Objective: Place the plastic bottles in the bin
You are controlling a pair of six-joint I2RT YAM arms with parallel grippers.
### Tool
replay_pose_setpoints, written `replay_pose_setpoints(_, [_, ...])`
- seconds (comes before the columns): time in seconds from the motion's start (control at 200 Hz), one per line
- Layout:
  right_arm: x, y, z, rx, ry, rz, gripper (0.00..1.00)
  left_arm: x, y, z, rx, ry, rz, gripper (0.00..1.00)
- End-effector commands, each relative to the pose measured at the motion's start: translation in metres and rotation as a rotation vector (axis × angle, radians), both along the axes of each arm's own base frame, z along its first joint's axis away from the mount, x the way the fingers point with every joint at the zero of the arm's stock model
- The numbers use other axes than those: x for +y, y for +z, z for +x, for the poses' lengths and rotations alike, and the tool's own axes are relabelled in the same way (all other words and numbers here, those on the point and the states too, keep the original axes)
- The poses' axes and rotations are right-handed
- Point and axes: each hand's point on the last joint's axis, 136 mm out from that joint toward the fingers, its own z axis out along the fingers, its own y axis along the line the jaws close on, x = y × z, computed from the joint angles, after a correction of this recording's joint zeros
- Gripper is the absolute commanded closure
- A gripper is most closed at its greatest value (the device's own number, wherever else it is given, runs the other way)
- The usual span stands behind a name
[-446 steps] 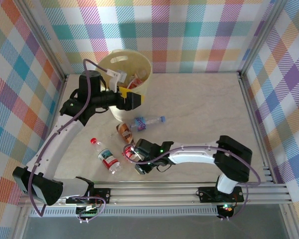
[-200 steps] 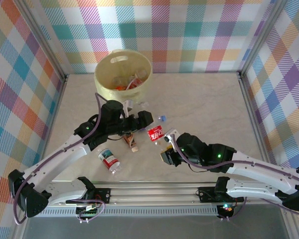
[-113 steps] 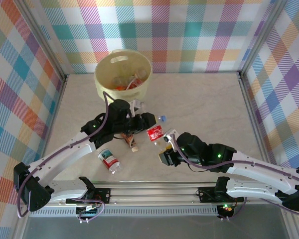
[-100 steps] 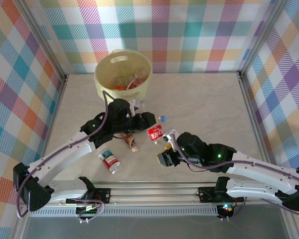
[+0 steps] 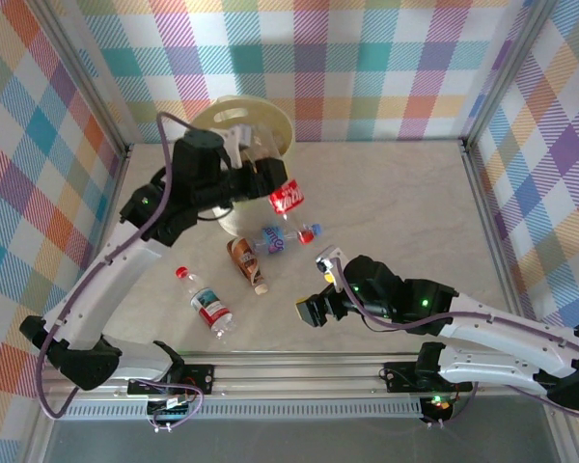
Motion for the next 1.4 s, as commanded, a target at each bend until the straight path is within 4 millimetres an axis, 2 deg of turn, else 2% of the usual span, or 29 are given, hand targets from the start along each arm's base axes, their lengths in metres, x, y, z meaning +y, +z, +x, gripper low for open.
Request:
replay_pose_setpoints(0.0, [-0.006, -0.004, 0.022, 0.014, -0.105, 0.001, 0.02, 0.025, 0.016, 0.018, -0.101, 0.052, 0.136, 0.46])
replay_pose_setpoints(0.26, [-0.006, -0.019, 0.049, 0.126, -0.200, 0.018, 0.00, 0.062, 0.050, 0.072, -0.203, 0.182, 0.204, 0.44])
replay_pose_setpoints(0.415, [-0.006, -0.034, 0.055, 0.161, -0.225, -0.006, 0.00, 0.085, 0.068, 0.102, -0.265, 0.249, 0.262, 0.44])
replay_pose_setpoints(0.56, [-0.010, -0.041, 0.057, 0.189, -0.247, 0.002, 0.00, 0.098, 0.072, 0.125, -0.341, 0.294, 0.369, 0.44])
replay_pose_setpoints(0.765, [-0.029, -0.048, 0.069, 0.237, -0.335, 0.003, 0.00, 0.103, 0.042, 0.155, -0.357, 0.277, 0.583, 0.43])
replay_pose_setpoints(0.87, [-0.042, -0.052, 0.078, 0.281, -0.409, 0.010, 0.00, 0.108, 0.020, 0.170, -0.341, 0.268, 0.704, 0.42])
replay_pose_setpoints(1.06, [-0.055, -0.060, 0.091, 0.359, -0.487, 0.043, 0.00, 0.113, -0.021, 0.190, -0.273, 0.252, 0.839, 0.42])
replay_pose_setpoints(1.22, [-0.057, -0.066, 0.110, 0.438, -0.563, 0.107, 0.00, 0.111, -0.050, 0.199, -0.215, 0.219, 0.885, 0.38])
replay_pose_setpoints(1.285, [-0.054, -0.066, 0.119, 0.468, -0.588, 0.142, 0.04, 0.110, -0.060, 0.201, -0.190, 0.211, 0.888, 0.36])
replay_pose_setpoints(1.395, [-0.045, -0.068, 0.134, 0.498, -0.613, 0.183, 0.07, 0.108, -0.071, 0.204, -0.162, 0.202, 0.883, 0.28])
